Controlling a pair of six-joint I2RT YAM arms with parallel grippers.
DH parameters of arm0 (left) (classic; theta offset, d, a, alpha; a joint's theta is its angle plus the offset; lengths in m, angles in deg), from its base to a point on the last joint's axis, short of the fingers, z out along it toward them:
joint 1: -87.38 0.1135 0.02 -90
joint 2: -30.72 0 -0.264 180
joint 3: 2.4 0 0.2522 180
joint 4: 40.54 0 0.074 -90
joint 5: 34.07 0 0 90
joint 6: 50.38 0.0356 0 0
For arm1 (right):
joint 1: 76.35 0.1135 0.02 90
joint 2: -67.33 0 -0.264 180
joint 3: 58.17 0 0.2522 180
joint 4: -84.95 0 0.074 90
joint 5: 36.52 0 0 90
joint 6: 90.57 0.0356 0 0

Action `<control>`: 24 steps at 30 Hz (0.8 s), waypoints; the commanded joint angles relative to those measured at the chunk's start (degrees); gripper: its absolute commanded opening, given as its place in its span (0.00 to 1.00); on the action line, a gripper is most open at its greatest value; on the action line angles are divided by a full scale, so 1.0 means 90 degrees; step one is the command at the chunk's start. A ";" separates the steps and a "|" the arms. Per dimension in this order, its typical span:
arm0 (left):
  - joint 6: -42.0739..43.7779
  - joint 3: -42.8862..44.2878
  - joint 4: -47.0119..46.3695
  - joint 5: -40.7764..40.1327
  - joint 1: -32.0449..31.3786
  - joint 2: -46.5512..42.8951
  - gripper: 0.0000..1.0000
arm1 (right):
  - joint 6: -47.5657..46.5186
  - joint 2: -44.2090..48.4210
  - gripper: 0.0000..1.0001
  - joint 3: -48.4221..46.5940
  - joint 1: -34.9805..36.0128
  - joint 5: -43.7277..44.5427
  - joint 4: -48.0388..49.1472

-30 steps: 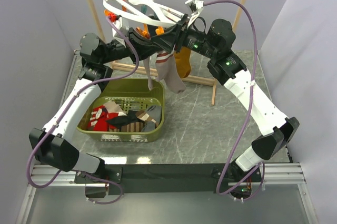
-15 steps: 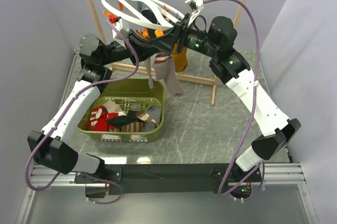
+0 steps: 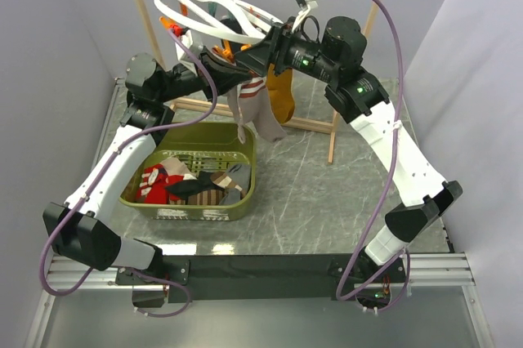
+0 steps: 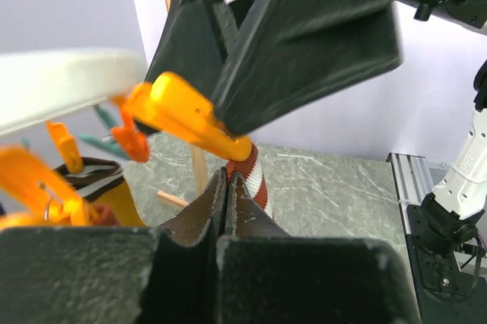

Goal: Clip the socks to the hanger
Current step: Clamp the sock onto the hanger.

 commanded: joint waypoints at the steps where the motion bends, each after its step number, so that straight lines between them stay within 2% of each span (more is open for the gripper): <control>1: 0.0098 0.0082 -0.0060 -0.0087 -0.0023 -0.0174 0.01 | -0.0047 0.0022 0.66 -0.0222 -0.0045 0.0233 -0.0007; 7: 0.0118 0.0141 -0.0021 -0.0067 -0.0013 -0.0125 0.01 | -0.0115 0.0072 0.57 -0.0085 -0.0045 0.0331 0.0140; 12: 0.0157 0.0151 0.0028 -0.0126 -0.0013 -0.0145 0.01 | -0.0106 0.0052 0.36 -0.0085 -0.0055 0.0312 0.0267; 14: 0.0147 0.0151 0.0008 -0.0145 -0.0013 -0.0145 0.01 | -0.0125 0.0052 0.21 -0.0085 -0.0045 0.0302 0.0286; 16: 0.0118 0.0151 -0.0040 -0.0135 -0.0003 -0.0125 0.01 | -0.0145 0.0042 0.20 -0.0085 -0.0035 0.0263 0.0286; 20: -0.0077 0.0102 -0.0274 -0.0184 0.0026 -0.0116 0.01 | -0.0174 0.0062 0.08 -0.0017 -0.0045 0.0175 0.0345; 24: -0.0292 0.0121 -0.0518 -0.0067 0.0085 -0.0077 0.01 | -0.0223 0.0130 0.05 0.0101 -0.0045 0.0126 0.0481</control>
